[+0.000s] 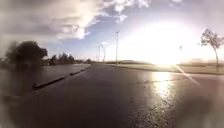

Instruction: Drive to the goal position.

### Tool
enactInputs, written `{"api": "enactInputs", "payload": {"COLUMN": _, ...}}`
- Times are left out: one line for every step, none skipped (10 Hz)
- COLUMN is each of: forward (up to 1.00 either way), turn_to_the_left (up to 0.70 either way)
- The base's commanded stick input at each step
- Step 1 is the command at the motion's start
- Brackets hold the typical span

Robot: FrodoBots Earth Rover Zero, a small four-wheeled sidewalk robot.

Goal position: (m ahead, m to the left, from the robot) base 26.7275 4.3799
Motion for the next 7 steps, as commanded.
{"api": "enactInputs", "payload": {"forward": 0.7, "turn_to_the_left": 0.0}}
{"api": "enactInputs", "payload": {"forward": 0.7, "turn_to_the_left": 0.0}}
{"api": "enactInputs", "payload": {"forward": 0.7, "turn_to_the_left": 0.0}}
{"api": "enactInputs", "payload": {"forward": 0.7, "turn_to_the_left": 0.0}}
{"api": "enactInputs", "payload": {"forward": 0.7, "turn_to_the_left": 0.0}}
{"api": "enactInputs", "payload": {"forward": 0.7, "turn_to_the_left": 0.0}}
{"api": "enactInputs", "payload": {"forward": 0.7, "turn_to_the_left": 0.0}}
